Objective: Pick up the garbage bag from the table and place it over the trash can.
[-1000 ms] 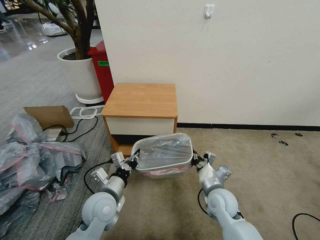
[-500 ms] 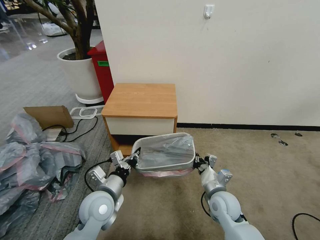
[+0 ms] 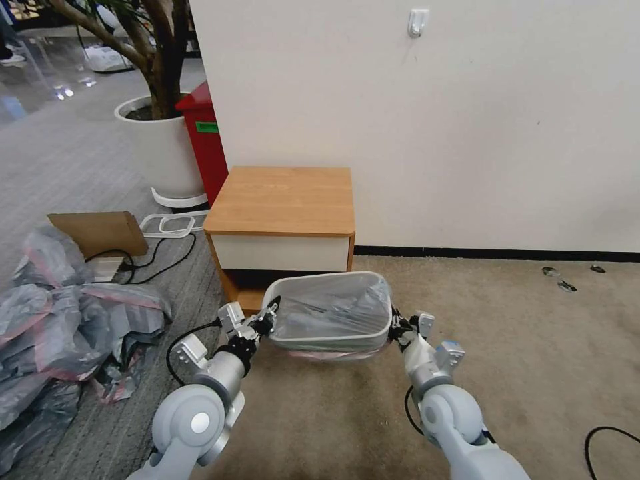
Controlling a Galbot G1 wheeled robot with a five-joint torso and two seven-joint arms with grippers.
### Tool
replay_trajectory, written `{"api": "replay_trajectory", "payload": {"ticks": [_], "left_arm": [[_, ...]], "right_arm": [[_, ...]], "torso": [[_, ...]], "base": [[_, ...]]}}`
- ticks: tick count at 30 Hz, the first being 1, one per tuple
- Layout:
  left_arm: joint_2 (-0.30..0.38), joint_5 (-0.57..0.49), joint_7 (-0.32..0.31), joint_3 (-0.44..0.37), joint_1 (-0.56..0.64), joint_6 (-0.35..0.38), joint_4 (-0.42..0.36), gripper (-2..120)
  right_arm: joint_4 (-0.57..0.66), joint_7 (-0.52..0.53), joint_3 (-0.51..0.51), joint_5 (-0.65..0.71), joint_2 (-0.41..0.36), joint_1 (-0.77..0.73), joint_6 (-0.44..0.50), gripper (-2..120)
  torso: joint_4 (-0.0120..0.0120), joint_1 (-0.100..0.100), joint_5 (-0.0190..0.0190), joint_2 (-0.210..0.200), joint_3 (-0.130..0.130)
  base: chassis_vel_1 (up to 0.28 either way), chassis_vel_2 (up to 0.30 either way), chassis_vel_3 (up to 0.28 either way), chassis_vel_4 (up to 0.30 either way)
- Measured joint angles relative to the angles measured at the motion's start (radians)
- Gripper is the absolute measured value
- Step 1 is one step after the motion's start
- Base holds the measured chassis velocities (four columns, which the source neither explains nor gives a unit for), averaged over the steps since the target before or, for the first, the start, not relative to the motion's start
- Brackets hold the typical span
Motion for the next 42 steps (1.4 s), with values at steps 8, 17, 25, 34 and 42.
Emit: {"api": "replay_trajectory", "payload": {"ticks": [8, 17, 25, 34, 42], "left_arm": [[0.012, 0.006, -0.027, -0.005, -0.011, -0.001, 0.013, 7], [0.023, 0.102, -0.064, 0.022, -0.018, 0.002, 0.038, 7], [0.041, 0.365, -0.061, 0.101, -0.029, 0.013, 0.044, 7], [0.057, 0.606, -0.021, 0.159, -0.032, -0.008, 0.03, 7], [0.088, 0.623, -0.011, 0.143, -0.026, -0.008, -0.017, 6]], "right_arm": [[0.12, -0.005, 0.06, 0.151, -0.026, -0.074, -0.021, 41], [0.351, 0.015, 0.141, 0.217, -0.099, -0.054, -0.081, 76], [0.409, -0.15, -0.201, -0.147, -0.365, 0.242, -0.324, 76], [0.253, -0.282, -0.625, -0.309, -0.372, 0.64, -0.439, 43], [0.204, -0.339, -0.721, -0.368, -0.37, 0.763, -0.647, 15]], "torso": [[-0.0001, 0.0, 0.0002, 0.0, 0.0], [-0.0001, 0.0, -0.0003, 0.0, 0.0], [0.0002, 0.0, -0.0001, 0.0, 0.0], [0.0002, 0.0, -0.0001, 0.0, 0.0], [-0.0001, 0.0, -0.0001, 0.0, 0.0]], "base": [[0.0, 0.0, 0.0, 0.0], [0.0, 0.0, 0.0, 0.0], [0.0, 0.0, 0.0, 0.0], [0.0, 0.0, 0.0, 0.0], [0.0, 0.0, 0.0, 0.0]]}}
